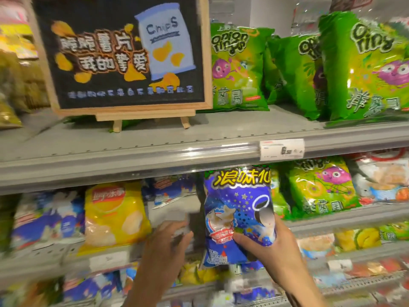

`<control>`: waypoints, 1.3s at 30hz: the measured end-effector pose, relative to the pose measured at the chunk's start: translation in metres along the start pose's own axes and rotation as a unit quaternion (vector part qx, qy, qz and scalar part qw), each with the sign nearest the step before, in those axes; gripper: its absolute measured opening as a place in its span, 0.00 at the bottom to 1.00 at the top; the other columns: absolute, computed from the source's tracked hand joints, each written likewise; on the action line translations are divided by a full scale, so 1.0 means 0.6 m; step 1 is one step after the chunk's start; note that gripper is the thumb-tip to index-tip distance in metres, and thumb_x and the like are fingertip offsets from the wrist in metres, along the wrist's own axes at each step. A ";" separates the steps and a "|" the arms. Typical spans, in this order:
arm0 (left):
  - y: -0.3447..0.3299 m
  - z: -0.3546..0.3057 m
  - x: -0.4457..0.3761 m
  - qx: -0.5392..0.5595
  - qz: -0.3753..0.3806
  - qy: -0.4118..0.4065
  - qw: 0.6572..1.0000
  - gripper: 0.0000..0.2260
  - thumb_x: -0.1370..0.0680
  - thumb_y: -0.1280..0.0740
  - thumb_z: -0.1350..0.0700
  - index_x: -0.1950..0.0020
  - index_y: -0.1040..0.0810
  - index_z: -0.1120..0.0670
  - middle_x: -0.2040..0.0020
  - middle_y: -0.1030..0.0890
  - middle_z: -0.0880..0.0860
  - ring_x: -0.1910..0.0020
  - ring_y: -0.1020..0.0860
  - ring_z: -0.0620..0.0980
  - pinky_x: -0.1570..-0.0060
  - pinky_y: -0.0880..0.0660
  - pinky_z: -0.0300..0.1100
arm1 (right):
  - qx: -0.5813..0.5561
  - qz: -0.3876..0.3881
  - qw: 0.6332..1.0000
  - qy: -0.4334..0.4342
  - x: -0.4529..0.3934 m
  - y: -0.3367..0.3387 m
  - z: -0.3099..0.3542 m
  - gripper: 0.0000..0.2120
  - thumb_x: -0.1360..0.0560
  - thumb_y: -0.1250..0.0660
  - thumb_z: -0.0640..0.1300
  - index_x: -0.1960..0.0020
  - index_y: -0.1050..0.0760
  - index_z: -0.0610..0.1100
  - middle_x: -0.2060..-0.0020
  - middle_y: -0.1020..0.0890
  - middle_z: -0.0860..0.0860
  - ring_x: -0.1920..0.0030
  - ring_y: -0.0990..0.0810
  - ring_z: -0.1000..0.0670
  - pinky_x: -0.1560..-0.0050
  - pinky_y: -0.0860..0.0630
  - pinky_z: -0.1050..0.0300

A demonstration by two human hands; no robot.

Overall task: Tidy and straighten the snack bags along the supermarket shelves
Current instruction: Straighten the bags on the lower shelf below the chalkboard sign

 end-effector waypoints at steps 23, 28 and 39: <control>0.114 0.183 0.054 -0.119 -0.144 -0.053 0.981 0.17 0.28 0.39 0.44 0.53 0.16 0.52 0.52 0.22 0.51 0.48 0.28 0.54 0.48 0.31 0.50 | 0.012 -0.005 0.998 0.066 -0.033 -0.189 0.047 0.32 0.41 0.19 0.59 0.42 0.23 0.50 0.51 0.13 0.57 0.50 0.14 0.55 0.45 0.18 0.47; 0.108 0.175 0.054 -0.135 -0.157 -0.044 0.977 0.17 0.29 0.40 0.44 0.54 0.16 0.52 0.52 0.22 0.53 0.48 0.28 0.55 0.47 0.35 0.50 | 0.014 -0.002 0.996 0.083 -0.050 -0.197 0.048 0.30 0.38 0.17 0.52 0.40 0.23 0.48 0.49 0.13 0.54 0.48 0.14 0.54 0.46 0.17 0.51; 0.106 0.170 0.061 -0.133 -0.150 -0.014 0.980 0.17 0.28 0.40 0.45 0.53 0.17 0.53 0.52 0.22 0.55 0.49 0.23 0.62 0.46 0.35 0.51 | 0.077 0.083 0.992 0.059 -0.071 -0.200 0.031 0.27 0.34 0.17 0.44 0.39 0.25 0.45 0.48 0.14 0.55 0.51 0.15 0.61 0.52 0.22 0.68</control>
Point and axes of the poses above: each hand's wrist, its own x-axis away from the middle knuckle, its own y-axis out of the back of the hand, z = x × y, the point moved 4 cm from there along -x, towards the middle knuckle
